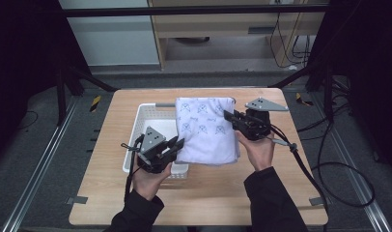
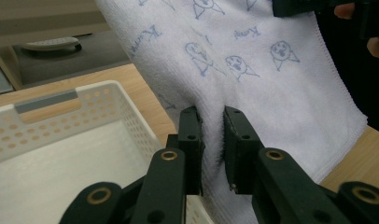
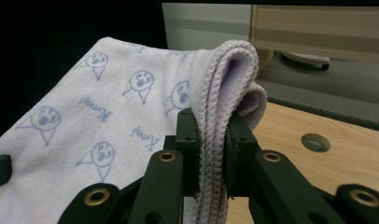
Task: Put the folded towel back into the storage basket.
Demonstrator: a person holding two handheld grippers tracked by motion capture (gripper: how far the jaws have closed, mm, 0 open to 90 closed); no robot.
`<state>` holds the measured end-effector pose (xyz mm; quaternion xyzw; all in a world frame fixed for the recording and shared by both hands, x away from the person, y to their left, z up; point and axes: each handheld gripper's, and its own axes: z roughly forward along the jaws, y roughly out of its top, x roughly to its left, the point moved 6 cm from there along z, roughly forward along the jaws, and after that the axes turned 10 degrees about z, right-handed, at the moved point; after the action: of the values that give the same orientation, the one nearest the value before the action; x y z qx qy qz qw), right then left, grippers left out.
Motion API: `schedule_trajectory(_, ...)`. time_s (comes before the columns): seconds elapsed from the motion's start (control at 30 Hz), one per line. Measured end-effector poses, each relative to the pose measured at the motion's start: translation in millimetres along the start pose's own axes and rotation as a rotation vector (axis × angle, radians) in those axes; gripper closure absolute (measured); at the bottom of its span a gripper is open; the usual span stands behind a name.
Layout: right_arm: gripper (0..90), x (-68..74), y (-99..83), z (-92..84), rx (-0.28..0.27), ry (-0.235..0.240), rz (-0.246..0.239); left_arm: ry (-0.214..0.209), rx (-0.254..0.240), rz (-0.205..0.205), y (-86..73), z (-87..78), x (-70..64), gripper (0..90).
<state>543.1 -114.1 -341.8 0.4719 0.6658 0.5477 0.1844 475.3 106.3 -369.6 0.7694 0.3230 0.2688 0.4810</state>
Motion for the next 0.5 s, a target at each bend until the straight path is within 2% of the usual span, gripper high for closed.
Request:
schedule_trajectory(0.17,78.9,12.0,4.6,10.4,0.003,0.01,-0.012,0.018,-0.007,-0.013,-2.4,-7.3,12.6,77.7)
schedule_trajectory(0.5,78.9,27.3,9.0,27.1,0.006,0.028,-0.015,0.044,-0.015,-0.03,-6.7,-19.2,31.2,77.7)
